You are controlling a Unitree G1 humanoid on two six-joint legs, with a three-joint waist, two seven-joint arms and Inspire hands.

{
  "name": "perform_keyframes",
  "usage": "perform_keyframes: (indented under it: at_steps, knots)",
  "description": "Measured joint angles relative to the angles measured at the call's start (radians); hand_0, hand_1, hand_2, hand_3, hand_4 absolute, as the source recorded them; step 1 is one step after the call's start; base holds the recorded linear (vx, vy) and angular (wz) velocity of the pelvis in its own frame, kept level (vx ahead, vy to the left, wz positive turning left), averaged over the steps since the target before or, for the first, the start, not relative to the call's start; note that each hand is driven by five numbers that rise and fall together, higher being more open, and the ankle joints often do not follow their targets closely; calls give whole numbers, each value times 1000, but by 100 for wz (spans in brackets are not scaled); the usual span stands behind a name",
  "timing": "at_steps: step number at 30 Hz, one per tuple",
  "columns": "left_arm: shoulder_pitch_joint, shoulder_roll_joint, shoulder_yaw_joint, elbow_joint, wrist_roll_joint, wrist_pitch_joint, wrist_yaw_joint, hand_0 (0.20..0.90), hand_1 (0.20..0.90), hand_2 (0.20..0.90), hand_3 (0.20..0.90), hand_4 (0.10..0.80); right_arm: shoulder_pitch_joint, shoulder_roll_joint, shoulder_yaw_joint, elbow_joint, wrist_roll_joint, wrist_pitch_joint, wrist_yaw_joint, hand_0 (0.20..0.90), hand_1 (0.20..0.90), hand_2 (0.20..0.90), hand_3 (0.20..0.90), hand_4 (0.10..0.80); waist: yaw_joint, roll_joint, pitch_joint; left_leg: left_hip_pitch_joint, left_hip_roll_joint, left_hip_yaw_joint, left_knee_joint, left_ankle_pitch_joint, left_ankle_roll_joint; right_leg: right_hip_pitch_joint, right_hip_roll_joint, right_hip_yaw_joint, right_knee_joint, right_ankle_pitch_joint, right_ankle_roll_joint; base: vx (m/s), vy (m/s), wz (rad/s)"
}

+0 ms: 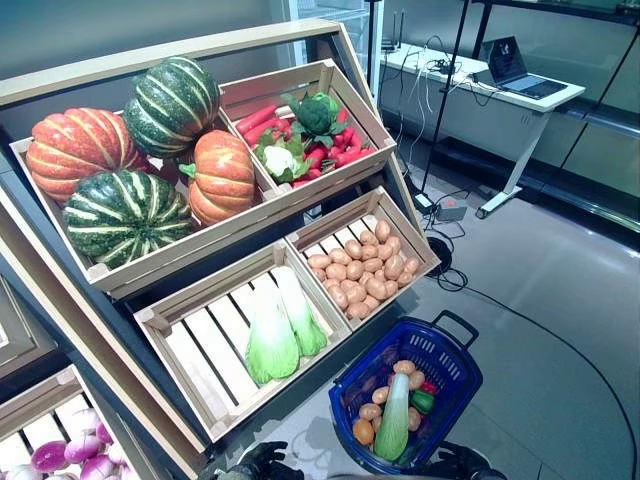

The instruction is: Put vegetables into the basket

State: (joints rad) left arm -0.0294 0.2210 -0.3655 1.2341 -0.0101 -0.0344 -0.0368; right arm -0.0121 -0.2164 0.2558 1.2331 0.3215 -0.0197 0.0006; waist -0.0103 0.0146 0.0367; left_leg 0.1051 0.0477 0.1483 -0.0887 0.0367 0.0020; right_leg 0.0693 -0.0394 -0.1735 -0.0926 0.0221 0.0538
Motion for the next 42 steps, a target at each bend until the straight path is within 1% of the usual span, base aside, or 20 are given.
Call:
perform_keyframes:
  at_steps: [5, 7, 9, 11, 14, 16, 17, 19, 21, 22, 24, 27, 29, 31, 32, 33, 35, 37, 40, 42]
  knots:
    - [-5, -1, -1, 4, 15, -10, 10, 900, 900, 900, 900, 800, 0, 1, 0, 0, 3, 0, 0, 900, 900, 900, 900, 800, 0, -1, -1, 1, 0, 1, 0, 0, 0, 0, 0, 2, 0, 0, 0, -8, -28, -1]
    - [-4, 1, -13, 3, 18, -41, 16, 900, 900, 900, 900, 800, 0, 0, 1, 0, 4, 0, 0, 900, 900, 900, 900, 800, -2, -1, -1, 0, 1, 3, 0, 0, 0, -2, 1, 3, 0, 0, 0, -16, -50, -2]
    - [-5, 5, -55, -3, 46, -92, 50, 900, 900, 900, 900, 800, 0, 0, 1, 0, 4, 2, 0, 900, 900, 900, 900, 800, -2, 0, -2, -2, 1, 5, 0, 0, 0, -5, 1, 5, 0, 0, 0, -19, -41, -3]
    - [-4, 10, -77, -17, 45, -112, 51, 900, 900, 900, 900, 800, 0, -1, 3, -1, 4, 3, 0, 900, 900, 900, 900, 800, -2, 1, -2, -2, 1, 7, 0, 0, 0, -7, 1, 7, 0, 0, 0, -33, -41, -3]
    - [-7, 35, -120, -105, 43, -136, 34, 900, 900, 900, 900, 800, -2, -4, 3, -1, 3, 4, 1, 900, 900, 900, 900, 800, -4, 6, 1, -14, 3, 23, 0, 1, -1, -27, 3, 25, 5, 2, 2, -49, -20, -13]
    - [-7, 56, -122, -182, 21, -133, 11, 900, 900, 900, 900, 800, 3, -12, 3, -6, 2, 4, 1, 900, 900, 900, 900, 800, -10, 13, 6, -15, 2, 26, 0, 1, -1, -31, 3, 28, 6, 3, 2, -60, 16, -11]
    - [-4, 119, -122, -395, -43, -77, -58, 900, 900, 900, 900, 800, 14, -28, 0, -30, 2, 14, 1, 900, 900, 900, 900, 800, -9, 24, 22, -22, 2, 28, 0, 1, 0, -40, 2, 31, 8, 4, 2, -63, 16, -2]
    - [-20, 194, -106, -617, -107, -67, -107, 900, 900, 900, 900, 800, 19, -47, -3, -56, 1, 14, 1, 900, 900, 900, 900, 800, -3, 44, 40, -37, 1, 27, 1, 5, -1, -45, 1, 30, 3, 16, 8, -66, 4, -1]
    - [-42, 249, -101, -756, -139, -24, -131, 900, 900, 900, 900, 800, 20, -56, -3, -63, 2, 14, 1, 900, 900, 900, 900, 800, -5, 60, 50, -40, 0, 27, 1, 7, -1, -49, 1, 30, 0, 21, 5, -96, -2, -1]
    - [-80, 301, -84, -871, -147, 4, -154, 900, 900, 900, 900, 800, 16, -72, -4, -71, 4, 14, 1, 900, 900, 900, 900, 800, -2, 83, 64, -44, 1, 26, 1, 8, -2, -52, 2, 27, 0, 21, 5, -115, -3, 2]
    - [-114, 358, -79, -963, -141, 20, -161, 900, 900, 900, 900, 800, 7, -86, -4, -73, 3, 14, 1, 900, 900, 900, 900, 800, 0, 101, 78, -56, 1, 24, 2, 11, -3, -62, 2, 25, -1, 22, 4, -135, 0, 5]
    - [-193, 420, -56, -1015, -102, 50, -162, 900, 900, 900, 900, 800, -16, -119, -3, -70, 10, 14, 1, 900, 900, 900, 900, 800, 5, 139, 105, -89, 1, 8, 5, 18, -4, -85, 2, -1, 3, 25, 1, -156, -19, 15]
    - [-226, 452, -50, -1019, -40, 59, -154, 900, 900, 900, 900, 800, -30, -134, -3, -67, 20, 13, 1, 900, 900, 900, 900, 800, 5, 150, 138, -102, 3, -10, 10, 23, -8, -91, 2, -8, 4, 26, -1, -77, -19, 19]
    - [-237, 505, -50, -1018, 59, 63, -141, 900, 900, 900, 900, 800, -55, -143, -3, -58, 40, 12, 1, 900, 900, 900, 900, 800, 4, 149, 178, -116, 5, -37, 19, 29, -17, -97, 2, -20, 3, 27, -5, -51, -10, 10]
    - [-237, 505, -50, -1018, 59, 63, -141, 900, 900, 900, 900, 800, -55, -143, -3, -58, 40, 12, 1, 900, 900, 900, 900, 800, 4, 149, 178, -116, 5, -37, 19, 29, -17, -97, 2, -20, 3, 27, -5, -68, -20, 13]
    - [-238, 559, -49, -1019, 141, 57, -134, 900, 900, 900, 900, 800, -63, -151, -3, -58, 43, 8, 1, 900, 900, 900, 900, 800, 5, 142, 209, -124, 5, -45, 23, 31, -21, -100, 2, -24, 3, 27, -6, -50, -23, 11]
    - [-239, 630, -49, -1020, 249, 40, -119, 900, 900, 900, 900, 800, -64, -160, -4, -55, 52, -6, 1, 900, 900, 900, 900, 800, 9, 137, 224, -147, 5, -57, 27, 32, -21, -118, 2, -28, 0, 25, -2, -81, -40, 13]
    - [-275, 741, -50, -1019, 374, 16, -84, 900, 900, 900, 900, 800, -73, -172, -5, -53, 83, -28, 1, 900, 900, 900, 900, 800, 18, 130, 270, -174, 4, -63, 35, 38, -21, -138, 2, -34, 3, 34, -5, -76, -55, 10]
    - [-338, 823, -50, -1011, 492, -4, -34, 900, 900, 900, 900, 800, -86, -175, -4, -51, 118, -46, 2, 900, 900, 900, 900, 800, 34, 124, 311, -207, 3, -74, 37, 49, -25, -161, 1, -50, 4, 41, -10, -71, -43, 16]
    - [-386, 852, -60, -998, 571, -34, -3, 900, 900, 900, 900, 800, -102, -175, -2, -51, 120, -63, 2, 900, 900, 900, 900, 800, 35, 122, 330, -237, 1, -87, 41, 56, -29, -190, 0, -58, 14, 42, -9, -87, -20, 18]
